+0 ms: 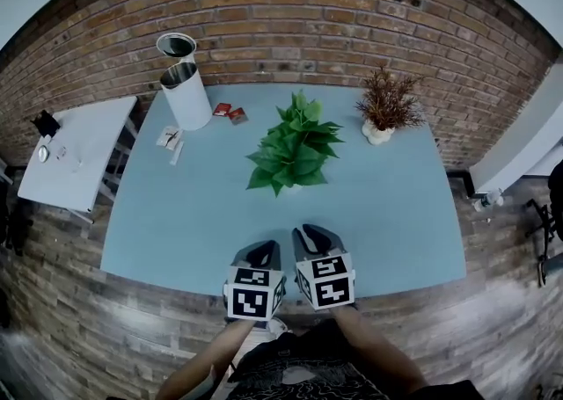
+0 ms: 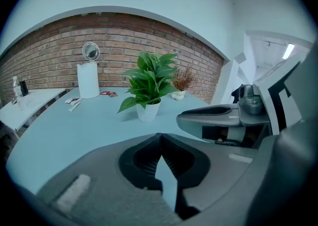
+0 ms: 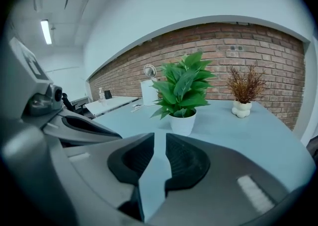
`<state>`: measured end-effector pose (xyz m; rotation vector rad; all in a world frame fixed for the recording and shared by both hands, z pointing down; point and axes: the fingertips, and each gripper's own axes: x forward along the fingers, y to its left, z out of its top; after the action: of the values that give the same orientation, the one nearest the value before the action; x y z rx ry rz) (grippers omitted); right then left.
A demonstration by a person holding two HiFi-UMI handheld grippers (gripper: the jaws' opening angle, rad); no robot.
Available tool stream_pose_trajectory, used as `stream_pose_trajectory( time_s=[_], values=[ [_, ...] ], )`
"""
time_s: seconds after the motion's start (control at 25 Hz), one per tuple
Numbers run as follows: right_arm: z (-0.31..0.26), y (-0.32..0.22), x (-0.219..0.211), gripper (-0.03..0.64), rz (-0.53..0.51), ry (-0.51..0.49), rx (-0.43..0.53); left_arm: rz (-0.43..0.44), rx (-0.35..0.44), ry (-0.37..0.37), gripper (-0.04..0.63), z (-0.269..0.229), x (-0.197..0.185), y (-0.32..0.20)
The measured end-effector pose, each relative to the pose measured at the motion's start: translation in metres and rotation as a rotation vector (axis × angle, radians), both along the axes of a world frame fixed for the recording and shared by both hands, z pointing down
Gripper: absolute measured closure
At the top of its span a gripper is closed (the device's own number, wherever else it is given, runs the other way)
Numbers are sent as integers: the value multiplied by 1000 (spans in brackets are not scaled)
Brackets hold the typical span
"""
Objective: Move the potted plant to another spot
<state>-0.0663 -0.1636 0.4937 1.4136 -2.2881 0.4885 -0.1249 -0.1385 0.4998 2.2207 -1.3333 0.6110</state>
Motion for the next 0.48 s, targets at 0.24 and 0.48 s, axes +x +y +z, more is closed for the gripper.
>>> stream_pose_trajectory(
  time_s=[0.24,0.48],
  values=[
    [-5,-17,-5,520,35,2,35,32,15,2,597,-1,-4,-10],
    [-4,-37,-1,460,69,11,63,49,34,12,597,-4,-4,-25]
  ],
)
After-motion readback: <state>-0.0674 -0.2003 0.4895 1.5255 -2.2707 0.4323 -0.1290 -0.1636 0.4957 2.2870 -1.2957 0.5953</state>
